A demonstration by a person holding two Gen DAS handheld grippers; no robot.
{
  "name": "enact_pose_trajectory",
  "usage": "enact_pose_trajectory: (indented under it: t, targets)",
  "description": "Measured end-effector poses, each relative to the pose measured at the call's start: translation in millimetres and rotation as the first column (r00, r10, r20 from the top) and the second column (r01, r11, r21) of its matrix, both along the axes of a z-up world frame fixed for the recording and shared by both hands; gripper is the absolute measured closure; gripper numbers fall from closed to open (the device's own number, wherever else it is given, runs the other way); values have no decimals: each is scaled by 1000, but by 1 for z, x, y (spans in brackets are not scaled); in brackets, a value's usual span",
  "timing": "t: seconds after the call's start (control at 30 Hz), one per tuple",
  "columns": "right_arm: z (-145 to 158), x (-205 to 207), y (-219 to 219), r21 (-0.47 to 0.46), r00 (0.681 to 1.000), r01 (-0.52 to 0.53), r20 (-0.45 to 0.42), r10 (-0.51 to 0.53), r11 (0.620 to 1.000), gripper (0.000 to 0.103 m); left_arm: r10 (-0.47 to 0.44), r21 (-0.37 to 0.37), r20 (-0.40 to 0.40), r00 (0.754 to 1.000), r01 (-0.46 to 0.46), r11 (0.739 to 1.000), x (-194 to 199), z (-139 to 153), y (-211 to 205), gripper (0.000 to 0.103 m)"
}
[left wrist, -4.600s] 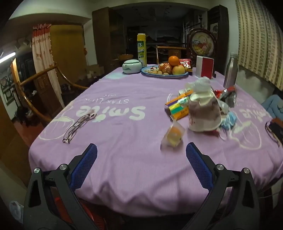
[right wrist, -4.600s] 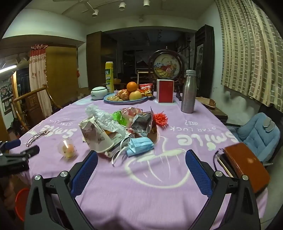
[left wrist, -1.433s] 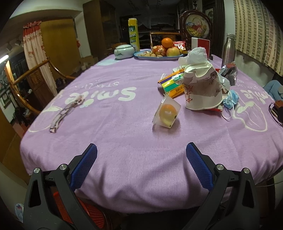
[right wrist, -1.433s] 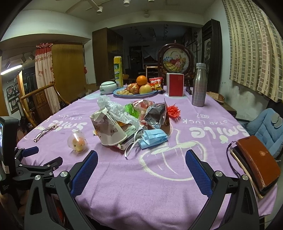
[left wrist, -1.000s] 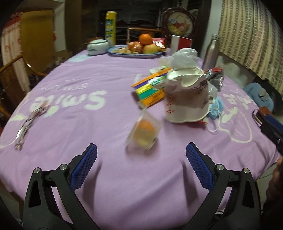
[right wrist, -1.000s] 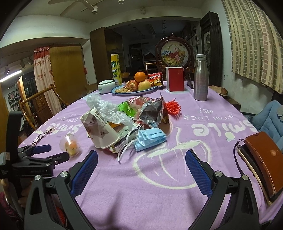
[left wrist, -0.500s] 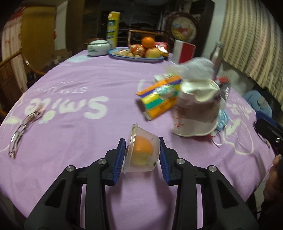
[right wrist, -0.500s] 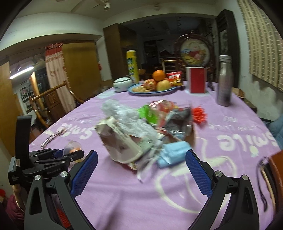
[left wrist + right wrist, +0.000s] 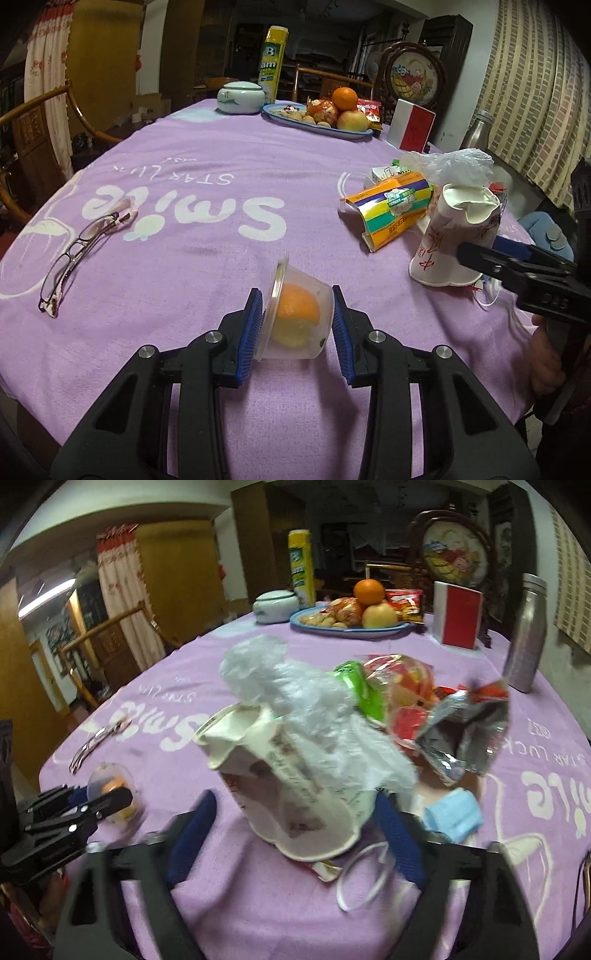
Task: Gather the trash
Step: 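Grasp the clear cup with the left tool while the right tool grasps the paper cup, then carry both cups to the red basket and open both tools over it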
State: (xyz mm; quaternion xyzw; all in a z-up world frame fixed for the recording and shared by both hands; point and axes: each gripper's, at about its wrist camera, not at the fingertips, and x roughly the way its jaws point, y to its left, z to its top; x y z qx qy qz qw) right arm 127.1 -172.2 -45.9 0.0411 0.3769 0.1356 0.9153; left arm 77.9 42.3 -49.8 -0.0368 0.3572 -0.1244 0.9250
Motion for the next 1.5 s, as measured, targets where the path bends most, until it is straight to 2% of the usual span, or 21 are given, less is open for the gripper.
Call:
enact_pose_trajectory:
  t: [0.1,0.2,0.33,0.67,0.83,0.87,0.9,0.97,1.07,1.17,1.23,1.27,1.3,1.5]
  targets:
    - [3,-8,-3,121,998,-56,17,54,991,71,4,-4,10,1000,-4,1000,-2,1,3,66]
    - [12,-22,-2,143,996,-75,60,67,987,71,6,-4,22,1000,-6,1000,-7,5,6,66]
    - [20,-35,-9,210,994,-103,60,92,972,71,10,-11,38,999,-10,1000,-13,11,7,66]
    - [32,-62,-19,225,991,-93,116,68,970,71,27,-16,74,997,-26,1000,-33,26,12,66]
    - [31,-69,-29,221,993,-65,112,40,973,71,-31,-35,31,999,33,999,-32,17,2,64]
    - [31,-69,-31,223,993,-59,109,36,973,71,-40,-27,23,999,40,999,-30,14,-2,56]
    - [30,-70,-34,226,994,-54,109,30,973,71,-36,-15,18,999,36,999,-28,11,-6,40]
    - [30,-73,-40,233,993,-41,117,14,972,71,-1,7,1,1000,1,1000,-19,4,-10,26]
    - [35,-78,-55,255,990,-18,137,-18,967,71,55,18,-40,998,-55,998,1,-5,-8,26]
    - [38,-79,-65,257,989,5,142,-43,967,71,69,25,-33,997,-69,997,9,-5,-8,26]
    - [35,-78,-69,266,990,10,134,-48,964,71,41,22,-17,999,-41,999,10,-2,-13,33]
    - [34,-79,-70,270,990,9,132,-46,963,71,22,17,-14,1000,-22,1000,9,-2,-14,56]
    - [34,-80,-69,272,990,7,132,-45,962,71,1,15,-16,1000,0,1000,8,-1,-16,63]
    - [50,-89,-78,301,980,5,186,-64,954,71,8,-12,41,999,-7,1000,-15,19,-7,64]
